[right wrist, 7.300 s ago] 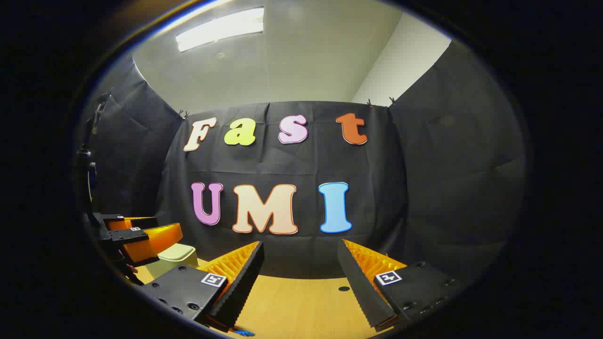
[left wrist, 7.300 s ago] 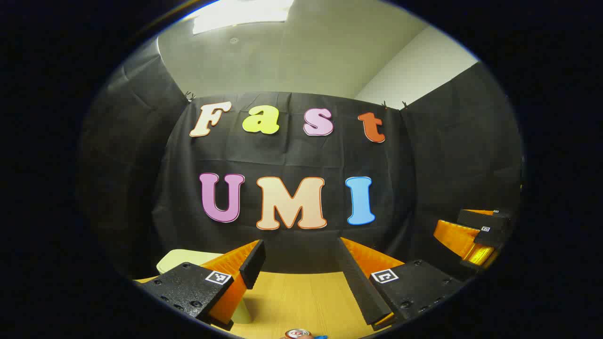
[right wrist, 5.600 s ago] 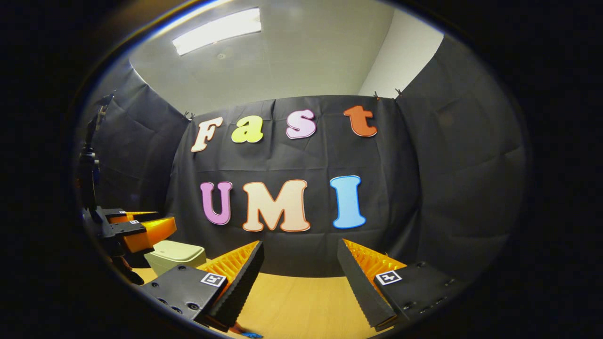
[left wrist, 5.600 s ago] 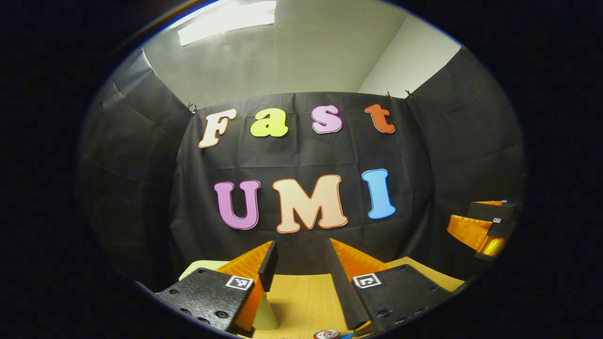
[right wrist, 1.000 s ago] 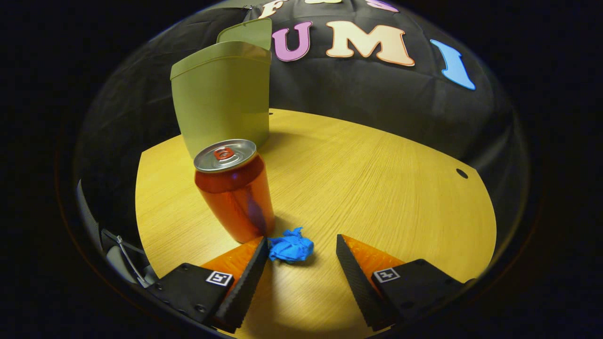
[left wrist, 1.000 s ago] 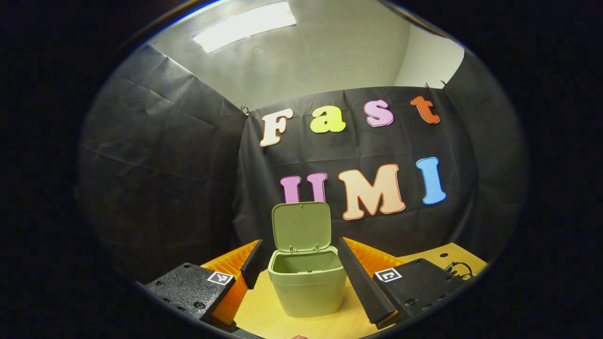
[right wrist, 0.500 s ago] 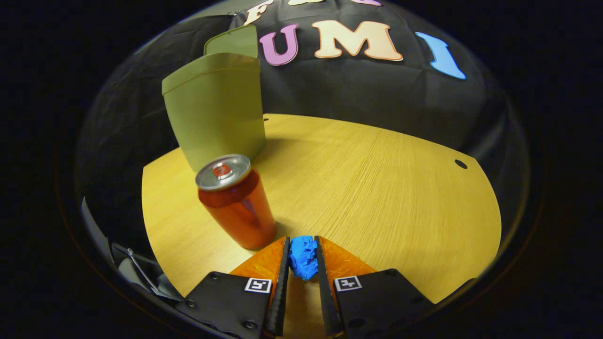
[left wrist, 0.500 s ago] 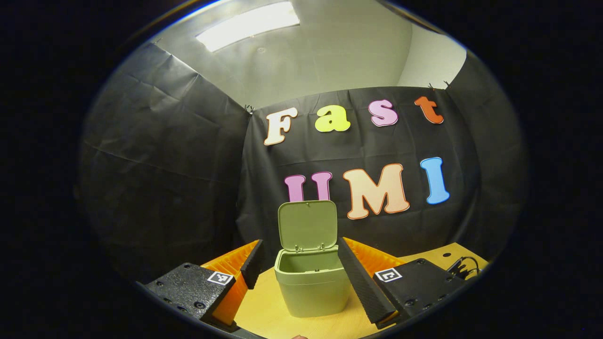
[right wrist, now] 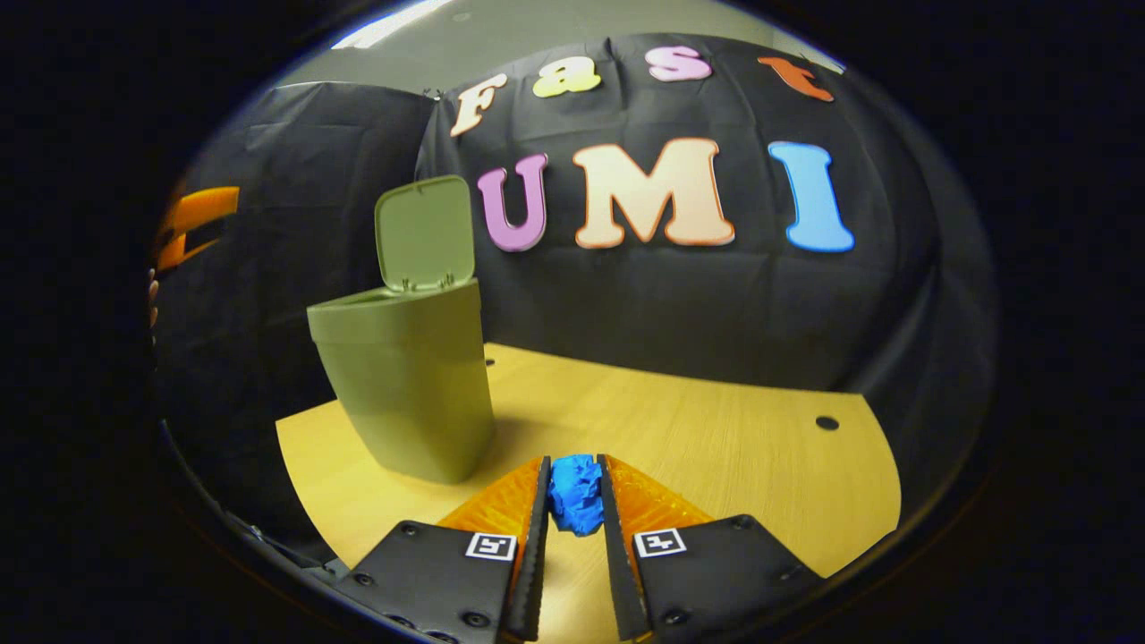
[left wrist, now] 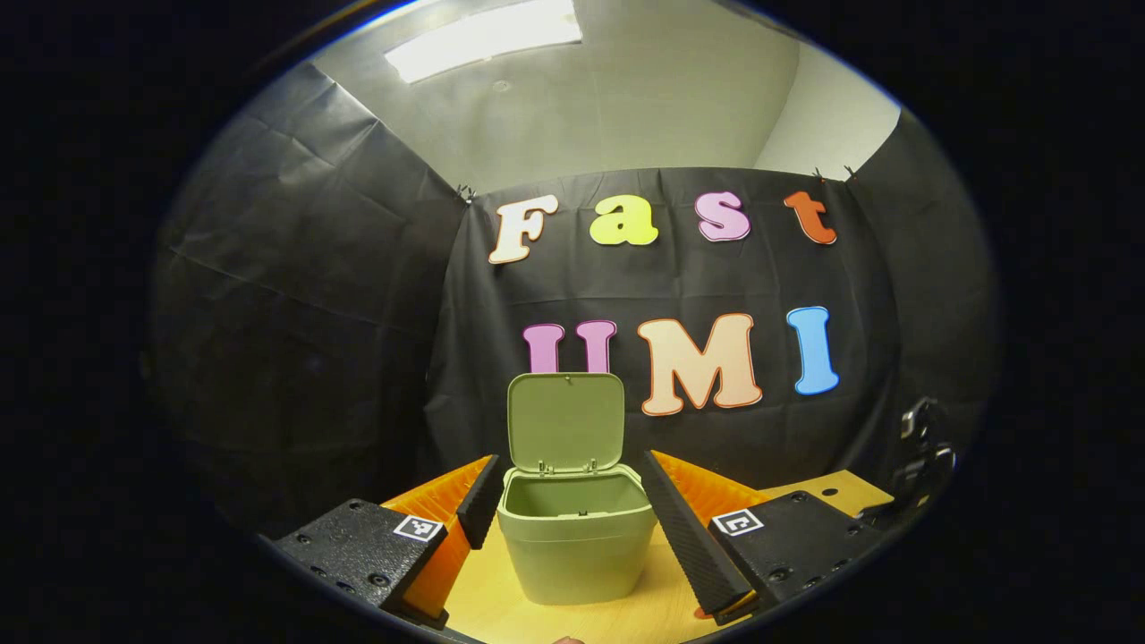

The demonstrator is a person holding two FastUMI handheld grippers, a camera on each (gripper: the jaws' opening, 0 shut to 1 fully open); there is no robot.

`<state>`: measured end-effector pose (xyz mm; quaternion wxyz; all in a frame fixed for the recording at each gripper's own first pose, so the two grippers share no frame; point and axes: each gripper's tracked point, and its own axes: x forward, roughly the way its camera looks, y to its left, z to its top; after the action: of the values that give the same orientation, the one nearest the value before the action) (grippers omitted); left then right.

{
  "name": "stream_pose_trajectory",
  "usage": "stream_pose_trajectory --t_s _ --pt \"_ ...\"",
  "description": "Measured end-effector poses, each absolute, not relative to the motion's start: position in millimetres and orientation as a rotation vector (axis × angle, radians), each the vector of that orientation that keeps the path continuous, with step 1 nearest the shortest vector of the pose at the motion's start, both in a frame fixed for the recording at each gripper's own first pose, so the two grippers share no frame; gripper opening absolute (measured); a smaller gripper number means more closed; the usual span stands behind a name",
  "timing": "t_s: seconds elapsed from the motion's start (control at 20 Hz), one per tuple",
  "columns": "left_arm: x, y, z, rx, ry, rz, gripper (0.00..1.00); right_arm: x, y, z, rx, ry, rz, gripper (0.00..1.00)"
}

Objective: Press the lid of the desktop garbage bin to open it, pick up the crumpled paper on the desktop and throw it into the bin, then pick up the pop can on the desktop and drop it into the bin, and finally close the garbage bin lid.

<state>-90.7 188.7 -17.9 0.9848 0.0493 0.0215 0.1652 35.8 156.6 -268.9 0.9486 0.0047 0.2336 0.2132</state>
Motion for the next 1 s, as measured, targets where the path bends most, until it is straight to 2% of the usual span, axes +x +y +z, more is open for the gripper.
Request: stream_pose_trajectory --t_s 0.1,0.45,0.55,0.7,0.75,0.8,0.85,1.0 --pt "-87 195 -24 0.089 0.051 0.321 0.93 48 173 -251 -0.004 0.438 0.451 0.34" --pt "-88 227 -38 0.072 0.081 0.323 0.93 80 244 -173 0.045 0.292 0.516 0.31" --pt "-91 239 -42 0.072 0.089 0.327 0.97 89 272 -158 0.065 0.263 0.544 0.31" --pt "-94 256 -49 0.072 0.101 0.336 0.97 99 312 -153 0.109 0.256 0.567 0.31" --pt "-95 261 -51 0.073 0.106 0.336 0.93 102 324 -155 0.118 0.258 0.569 0.33" --pt "-95 266 -53 0.074 0.111 0.336 0.97 104 335 -159 0.126 0.267 0.574 0.31" --pt "-95 271 -56 0.076 0.117 0.336 0.94 105 347 -165 0.135 0.276 0.579 0.33" --pt "-96 281 -59 0.078 0.127 0.332 0.94 107 374 -173 0.147 0.281 0.589 0.31"
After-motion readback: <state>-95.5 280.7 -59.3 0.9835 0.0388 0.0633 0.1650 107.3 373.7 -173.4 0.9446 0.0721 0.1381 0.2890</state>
